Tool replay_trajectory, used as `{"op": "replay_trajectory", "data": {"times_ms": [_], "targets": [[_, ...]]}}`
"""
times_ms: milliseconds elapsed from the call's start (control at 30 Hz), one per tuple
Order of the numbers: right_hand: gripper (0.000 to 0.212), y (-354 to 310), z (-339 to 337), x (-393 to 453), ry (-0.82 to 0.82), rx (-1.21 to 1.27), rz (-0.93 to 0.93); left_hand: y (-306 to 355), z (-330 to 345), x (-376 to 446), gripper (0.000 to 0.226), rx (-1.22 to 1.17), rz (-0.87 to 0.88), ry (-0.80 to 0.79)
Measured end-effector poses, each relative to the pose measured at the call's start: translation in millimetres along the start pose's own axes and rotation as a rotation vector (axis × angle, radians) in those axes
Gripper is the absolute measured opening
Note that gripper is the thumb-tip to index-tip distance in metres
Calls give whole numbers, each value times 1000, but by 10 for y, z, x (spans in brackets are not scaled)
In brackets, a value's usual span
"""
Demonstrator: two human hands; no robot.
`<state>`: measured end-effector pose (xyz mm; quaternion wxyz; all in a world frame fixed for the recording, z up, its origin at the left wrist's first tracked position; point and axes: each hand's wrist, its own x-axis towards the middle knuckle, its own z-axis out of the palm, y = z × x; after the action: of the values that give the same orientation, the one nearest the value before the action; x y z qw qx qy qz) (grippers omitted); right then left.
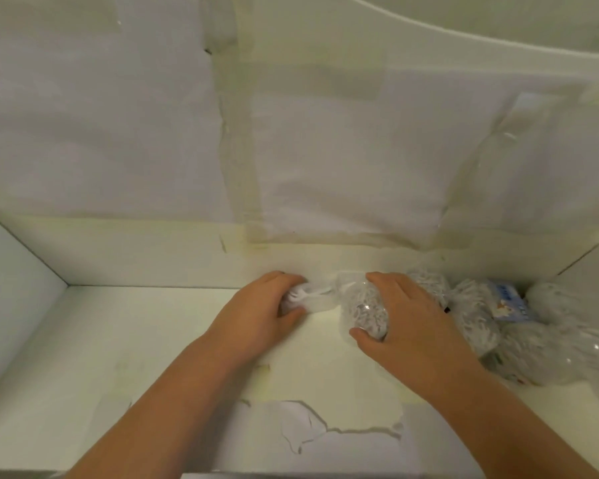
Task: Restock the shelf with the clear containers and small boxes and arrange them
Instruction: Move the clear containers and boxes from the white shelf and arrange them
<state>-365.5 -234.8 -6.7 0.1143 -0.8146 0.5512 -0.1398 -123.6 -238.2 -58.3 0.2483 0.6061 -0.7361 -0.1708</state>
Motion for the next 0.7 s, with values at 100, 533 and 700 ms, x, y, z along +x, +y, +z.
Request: {"op": "replay_trajectory", "data": {"times_ms": [100, 533, 700], "targets": [[71, -24, 15, -11, 26, 54, 20, 12, -13, -46, 35, -68, -26, 25], [76, -131, -270, -230, 304, 399, -13, 399, -388, -358, 28, -407, -162, 383], [73, -51, -535, -578, 349, 434, -38, 810, -402, -487, 28, -368, -116, 426]]}}
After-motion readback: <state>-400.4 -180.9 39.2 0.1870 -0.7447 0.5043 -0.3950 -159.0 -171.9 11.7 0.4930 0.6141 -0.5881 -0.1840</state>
